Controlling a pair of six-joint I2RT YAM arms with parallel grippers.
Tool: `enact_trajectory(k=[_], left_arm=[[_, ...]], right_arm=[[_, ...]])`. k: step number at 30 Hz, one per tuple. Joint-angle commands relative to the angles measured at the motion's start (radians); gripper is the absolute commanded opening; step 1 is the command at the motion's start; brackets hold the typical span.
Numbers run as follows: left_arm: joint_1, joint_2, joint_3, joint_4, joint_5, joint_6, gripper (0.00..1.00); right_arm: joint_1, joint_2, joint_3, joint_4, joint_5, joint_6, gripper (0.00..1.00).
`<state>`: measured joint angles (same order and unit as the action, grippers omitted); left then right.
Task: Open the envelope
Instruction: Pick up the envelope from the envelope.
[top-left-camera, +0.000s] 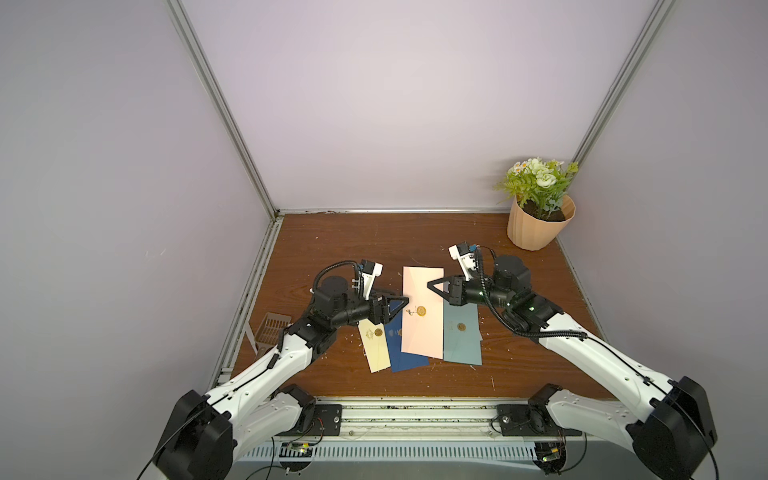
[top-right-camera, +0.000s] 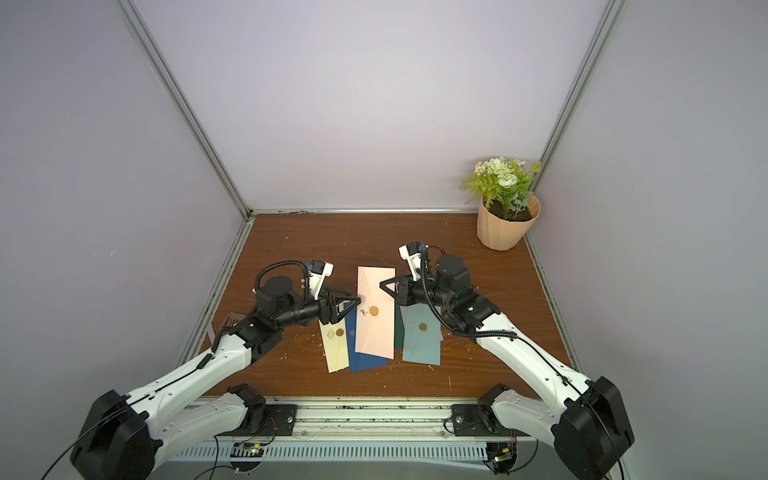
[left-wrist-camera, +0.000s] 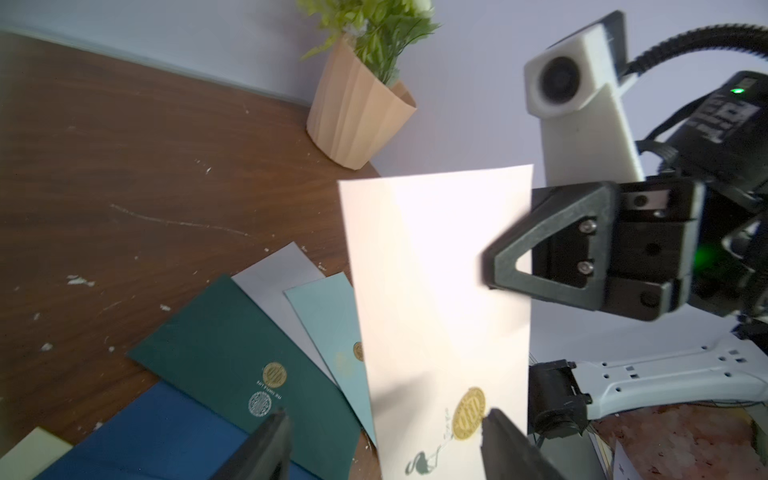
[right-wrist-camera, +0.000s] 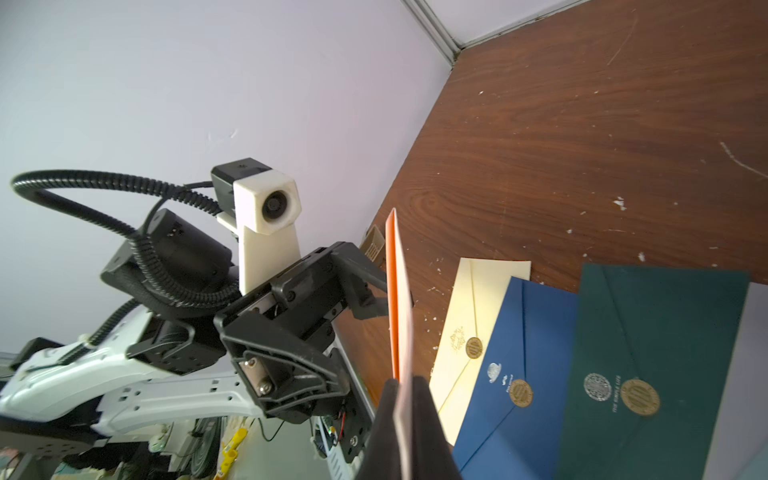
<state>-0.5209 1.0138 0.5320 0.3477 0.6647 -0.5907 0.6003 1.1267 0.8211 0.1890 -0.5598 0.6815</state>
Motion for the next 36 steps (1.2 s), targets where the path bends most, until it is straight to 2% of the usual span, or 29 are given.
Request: enact_trajectory(k=[1, 4, 7, 10, 12, 18, 21, 22, 23, 27, 33, 36], left_arm=[[0.009, -0.005, -0.024, 0.149, 0.085, -0.03, 0.73], [0.009, 0.001, -0.034, 0.168, 0.088, -0.04, 0.7], [0.01, 0.002, -0.045, 0.185, 0.092, -0.043, 0.58], [0.009, 0.001, -0.063, 0.251, 0.124, -0.075, 0.39], [0.01, 0.0, -0.074, 0.308, 0.153, -0.103, 0.32], [0.009, -0.016, -0.093, 0.396, 0.212, -0.147, 0.25], [0.01, -0.017, -0.104, 0.43, 0.223, -0.165, 0.09], [0.01, -0.014, -0.103, 0.428, 0.223, -0.165, 0.02], [0.009, -0.011, -0.102, 0.425, 0.22, -0.168, 0.0], [0.01, -0.004, -0.107, 0.468, 0.213, -0.196, 0.0], [0.011, -0.002, -0.105, 0.546, 0.192, -0.251, 0.0], [0.012, 0.013, -0.104, 0.592, 0.192, -0.283, 0.0]], right_arm=[[0.003, -0.005, 0.027, 0.121, -0.087, 0.078, 0.0], [0.003, 0.007, 0.012, 0.201, -0.119, 0.126, 0.0], [0.003, 0.012, 0.002, 0.258, -0.133, 0.163, 0.0], [0.003, 0.025, 0.002, 0.285, -0.154, 0.177, 0.0], [0.003, 0.035, -0.003, 0.307, -0.168, 0.188, 0.0], [0.003, 0.053, -0.01, 0.294, -0.175, 0.169, 0.0], [0.003, 0.058, -0.008, 0.285, -0.172, 0.162, 0.0], [0.003, 0.06, -0.009, 0.285, -0.169, 0.163, 0.07], [0.003, 0.061, -0.009, 0.286, -0.167, 0.164, 0.18], [0.003, 0.056, -0.021, 0.321, -0.169, 0.182, 0.34], [0.009, 0.012, -0.082, 0.426, -0.158, 0.225, 0.35], [0.021, 0.007, -0.11, 0.496, -0.175, 0.249, 0.27]])
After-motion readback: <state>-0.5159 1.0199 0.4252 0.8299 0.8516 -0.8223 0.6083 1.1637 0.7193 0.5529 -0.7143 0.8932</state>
